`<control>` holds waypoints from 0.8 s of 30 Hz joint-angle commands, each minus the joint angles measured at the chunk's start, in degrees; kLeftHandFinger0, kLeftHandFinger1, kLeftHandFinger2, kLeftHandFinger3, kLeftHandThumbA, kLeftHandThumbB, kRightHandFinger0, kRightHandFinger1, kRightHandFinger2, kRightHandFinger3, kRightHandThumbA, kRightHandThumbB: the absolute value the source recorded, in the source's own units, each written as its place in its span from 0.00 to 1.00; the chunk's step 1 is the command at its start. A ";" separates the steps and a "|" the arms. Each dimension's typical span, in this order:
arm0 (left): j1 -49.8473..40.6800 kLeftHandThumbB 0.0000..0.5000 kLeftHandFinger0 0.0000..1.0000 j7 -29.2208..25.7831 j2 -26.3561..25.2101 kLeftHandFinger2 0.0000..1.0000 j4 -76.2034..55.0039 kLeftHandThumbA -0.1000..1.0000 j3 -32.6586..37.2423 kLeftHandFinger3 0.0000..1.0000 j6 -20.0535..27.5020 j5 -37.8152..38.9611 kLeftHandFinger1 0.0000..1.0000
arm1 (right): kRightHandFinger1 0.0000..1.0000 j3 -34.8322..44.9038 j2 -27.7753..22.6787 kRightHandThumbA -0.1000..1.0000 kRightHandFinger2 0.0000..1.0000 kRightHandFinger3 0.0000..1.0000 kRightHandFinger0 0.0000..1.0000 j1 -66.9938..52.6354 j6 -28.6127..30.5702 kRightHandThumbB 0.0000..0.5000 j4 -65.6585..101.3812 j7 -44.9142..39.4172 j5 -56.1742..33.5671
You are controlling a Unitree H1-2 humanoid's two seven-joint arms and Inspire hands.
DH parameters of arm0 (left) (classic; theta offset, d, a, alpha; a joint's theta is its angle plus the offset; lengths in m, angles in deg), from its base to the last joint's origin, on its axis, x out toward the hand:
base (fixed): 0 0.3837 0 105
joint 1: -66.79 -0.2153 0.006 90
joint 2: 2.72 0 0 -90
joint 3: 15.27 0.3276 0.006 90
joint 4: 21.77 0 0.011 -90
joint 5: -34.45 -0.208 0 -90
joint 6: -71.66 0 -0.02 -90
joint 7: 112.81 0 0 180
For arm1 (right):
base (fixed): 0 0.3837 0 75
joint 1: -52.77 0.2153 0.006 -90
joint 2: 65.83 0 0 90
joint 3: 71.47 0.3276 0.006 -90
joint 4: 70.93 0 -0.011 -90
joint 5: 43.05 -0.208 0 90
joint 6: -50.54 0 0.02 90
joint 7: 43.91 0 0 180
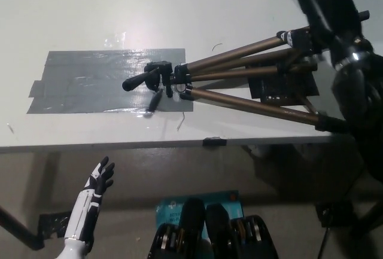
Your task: A tripod is kept on the middle of the desk infront of the robot and the robot grabs one of its legs to pick it up and hands it to a person
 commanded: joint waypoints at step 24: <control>0.78 0.25 1.00 0.54 -1.20 1.00 -2.46 1.00 1.22 1.00 1.62 -2.02 1.00 | 1.00 -3.10 -4.12 1.00 1.00 1.00 1.00 6.11 -2.65 1.00 5.04 -20.83 -6.94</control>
